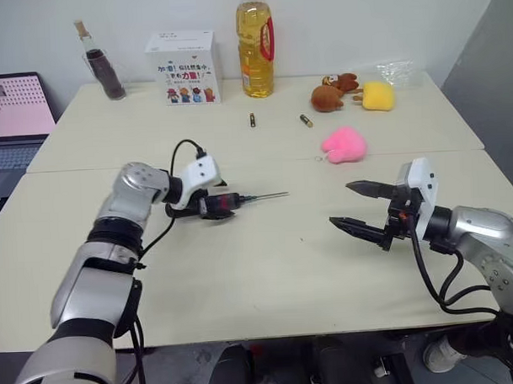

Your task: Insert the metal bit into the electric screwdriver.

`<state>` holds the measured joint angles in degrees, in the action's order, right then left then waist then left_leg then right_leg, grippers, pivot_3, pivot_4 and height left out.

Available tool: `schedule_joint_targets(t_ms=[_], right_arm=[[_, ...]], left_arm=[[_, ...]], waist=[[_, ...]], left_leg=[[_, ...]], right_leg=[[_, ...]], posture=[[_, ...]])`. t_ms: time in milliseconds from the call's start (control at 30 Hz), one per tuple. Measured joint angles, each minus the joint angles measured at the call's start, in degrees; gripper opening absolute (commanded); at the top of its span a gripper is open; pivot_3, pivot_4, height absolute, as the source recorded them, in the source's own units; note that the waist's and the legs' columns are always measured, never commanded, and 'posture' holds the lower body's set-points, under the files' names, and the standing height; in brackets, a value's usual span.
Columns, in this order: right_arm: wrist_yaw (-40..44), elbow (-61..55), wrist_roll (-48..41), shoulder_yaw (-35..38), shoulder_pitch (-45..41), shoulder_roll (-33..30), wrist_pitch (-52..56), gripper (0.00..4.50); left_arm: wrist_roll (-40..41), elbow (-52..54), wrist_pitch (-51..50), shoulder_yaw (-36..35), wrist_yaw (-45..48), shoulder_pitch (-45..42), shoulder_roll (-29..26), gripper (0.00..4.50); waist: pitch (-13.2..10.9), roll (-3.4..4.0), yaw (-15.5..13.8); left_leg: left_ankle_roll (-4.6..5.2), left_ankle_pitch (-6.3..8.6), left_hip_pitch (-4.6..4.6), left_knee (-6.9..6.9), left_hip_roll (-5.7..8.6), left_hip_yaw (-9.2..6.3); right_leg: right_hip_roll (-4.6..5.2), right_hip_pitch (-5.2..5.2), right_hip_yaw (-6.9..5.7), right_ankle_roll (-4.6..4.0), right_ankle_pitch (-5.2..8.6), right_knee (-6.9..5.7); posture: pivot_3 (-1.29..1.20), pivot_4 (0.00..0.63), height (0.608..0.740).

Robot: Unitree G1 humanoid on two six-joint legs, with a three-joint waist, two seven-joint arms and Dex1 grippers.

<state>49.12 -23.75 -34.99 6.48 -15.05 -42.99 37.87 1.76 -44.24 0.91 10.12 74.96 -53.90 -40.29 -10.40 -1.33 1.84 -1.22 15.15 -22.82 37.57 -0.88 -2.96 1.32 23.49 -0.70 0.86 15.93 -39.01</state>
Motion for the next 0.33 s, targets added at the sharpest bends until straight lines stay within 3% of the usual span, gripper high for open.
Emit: schedule_joint_targets(t_ms=[167,333], right_arm=[[4.7,6.5,2.4,-0.1,-1.8,-3.2,-3.3,4.5],[6.6,11.7,4.6,-0.9,-2.5,-3.3,-6.1,4.5]], left_arm=[[6.6,14.8,-11.3,-8.6,4.5,7.9,-12.2,4.49],[9.9,24.6,-19.6,-12.2,4.3,21.5,-16.2,4.49]], waist=[[0.0,0.1,0.2],[0.0,0.1,-0.5]], left_leg=[[0.0,0.01,0.16,-0.07,-0.02,0.08],[0.0,0.01,-0.01,0.2,-0.22,-0.04]], right_leg=[[0.01,-0.04,0.05,0.0,0.01,0.0],[0.03,-0.06,-0.01,-0.01,0.0,-0.04]], posture=[[0.0,0.15,0.74],[0.0,0.15,0.74]])
